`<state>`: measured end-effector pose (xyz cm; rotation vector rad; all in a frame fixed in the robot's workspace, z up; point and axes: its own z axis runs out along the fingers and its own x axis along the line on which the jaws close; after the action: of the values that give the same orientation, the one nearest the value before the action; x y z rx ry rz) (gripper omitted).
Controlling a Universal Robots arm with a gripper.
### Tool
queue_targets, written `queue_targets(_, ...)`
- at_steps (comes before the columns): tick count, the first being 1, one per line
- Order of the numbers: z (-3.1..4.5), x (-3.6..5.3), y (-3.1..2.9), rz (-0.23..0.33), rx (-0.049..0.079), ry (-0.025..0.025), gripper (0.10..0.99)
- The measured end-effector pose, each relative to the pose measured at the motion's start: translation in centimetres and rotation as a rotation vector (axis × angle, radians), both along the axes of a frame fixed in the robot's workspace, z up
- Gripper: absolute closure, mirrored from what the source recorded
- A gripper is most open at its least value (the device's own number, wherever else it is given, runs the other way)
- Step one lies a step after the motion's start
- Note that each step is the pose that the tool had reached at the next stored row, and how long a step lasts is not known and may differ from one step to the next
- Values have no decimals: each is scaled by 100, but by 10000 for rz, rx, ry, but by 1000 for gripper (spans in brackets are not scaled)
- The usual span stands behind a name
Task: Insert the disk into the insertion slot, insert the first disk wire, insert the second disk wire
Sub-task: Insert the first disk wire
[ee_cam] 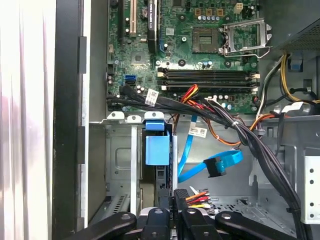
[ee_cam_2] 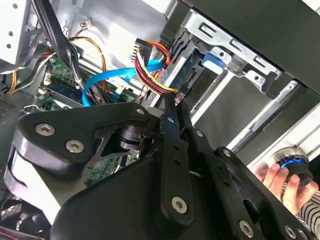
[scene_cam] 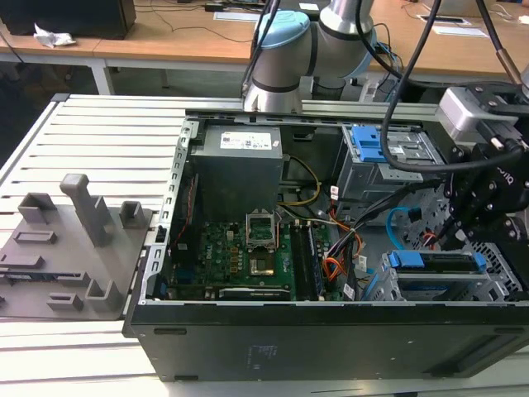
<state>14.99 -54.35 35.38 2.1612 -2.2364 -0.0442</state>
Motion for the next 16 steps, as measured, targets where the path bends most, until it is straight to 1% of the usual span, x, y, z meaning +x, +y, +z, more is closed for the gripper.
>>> queue_targets(12,-2,0,-4,0,2,0,925)
queue_targets(16,-25,-3,-37,0,-1,0,925)
